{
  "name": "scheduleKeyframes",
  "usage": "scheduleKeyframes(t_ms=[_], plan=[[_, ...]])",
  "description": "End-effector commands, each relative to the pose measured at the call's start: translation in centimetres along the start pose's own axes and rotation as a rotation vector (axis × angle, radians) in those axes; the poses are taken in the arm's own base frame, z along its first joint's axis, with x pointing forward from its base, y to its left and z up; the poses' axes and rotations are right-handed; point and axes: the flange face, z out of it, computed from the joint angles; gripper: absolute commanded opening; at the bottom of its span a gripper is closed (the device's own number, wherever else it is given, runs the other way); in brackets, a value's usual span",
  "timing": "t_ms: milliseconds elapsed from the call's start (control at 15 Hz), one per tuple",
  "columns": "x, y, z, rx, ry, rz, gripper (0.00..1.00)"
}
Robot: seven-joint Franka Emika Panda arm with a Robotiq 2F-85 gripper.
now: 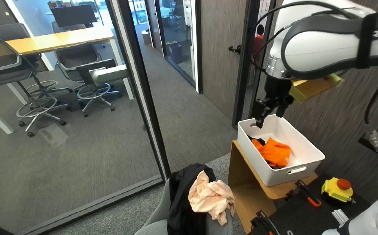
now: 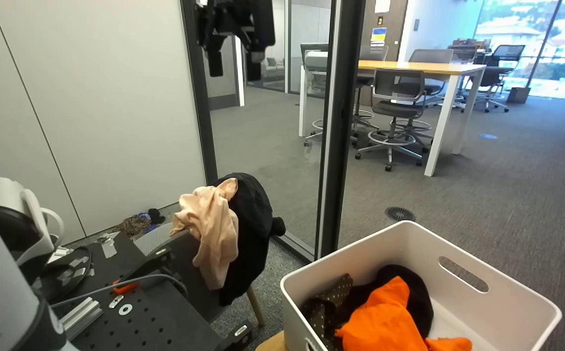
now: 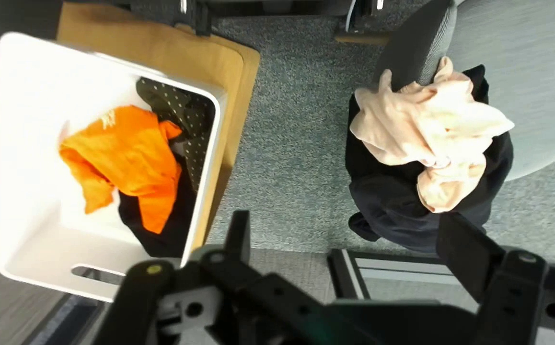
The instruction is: Put the peach shirt on the backrest of the chair
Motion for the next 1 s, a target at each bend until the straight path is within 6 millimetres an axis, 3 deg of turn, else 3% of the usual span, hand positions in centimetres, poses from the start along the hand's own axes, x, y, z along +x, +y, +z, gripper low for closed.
scheduleKeyframes(t_ms=[0, 200, 600, 667, 933], plan=[[-3.3, 0.4, -2.5, -0.064, -0.041, 0.119, 1.00], [-4.3, 1.7, -1.8, -0.058, -0.087, 0.131, 1.00], [-4.4, 5.1, 0.3, -0.039, -0.116, 0.172, 1.00], [-4.3, 4.0, 0.2, -0.034, -0.130, 0.162, 1.00], [-4.4, 4.8, 0.7, -0.027, -0.140, 0.181, 1.00]])
